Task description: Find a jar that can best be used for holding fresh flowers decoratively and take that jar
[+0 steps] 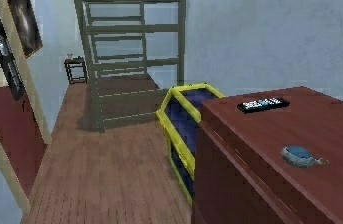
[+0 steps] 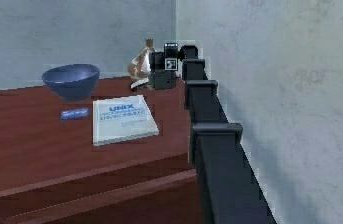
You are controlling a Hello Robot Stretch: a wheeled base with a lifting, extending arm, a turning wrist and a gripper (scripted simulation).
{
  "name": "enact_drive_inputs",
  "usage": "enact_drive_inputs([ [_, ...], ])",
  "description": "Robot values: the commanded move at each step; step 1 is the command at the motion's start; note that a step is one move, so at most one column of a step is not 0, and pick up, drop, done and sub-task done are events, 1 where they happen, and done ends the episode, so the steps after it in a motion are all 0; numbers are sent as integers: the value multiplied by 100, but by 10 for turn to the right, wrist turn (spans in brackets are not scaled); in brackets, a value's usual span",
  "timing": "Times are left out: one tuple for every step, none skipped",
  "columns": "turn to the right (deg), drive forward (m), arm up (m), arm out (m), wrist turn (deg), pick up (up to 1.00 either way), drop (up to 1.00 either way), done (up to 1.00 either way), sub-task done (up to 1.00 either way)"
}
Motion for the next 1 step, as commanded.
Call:
enact_drive_inputs([
  [0, 0, 0, 0, 0, 0, 0, 100, 0],
])
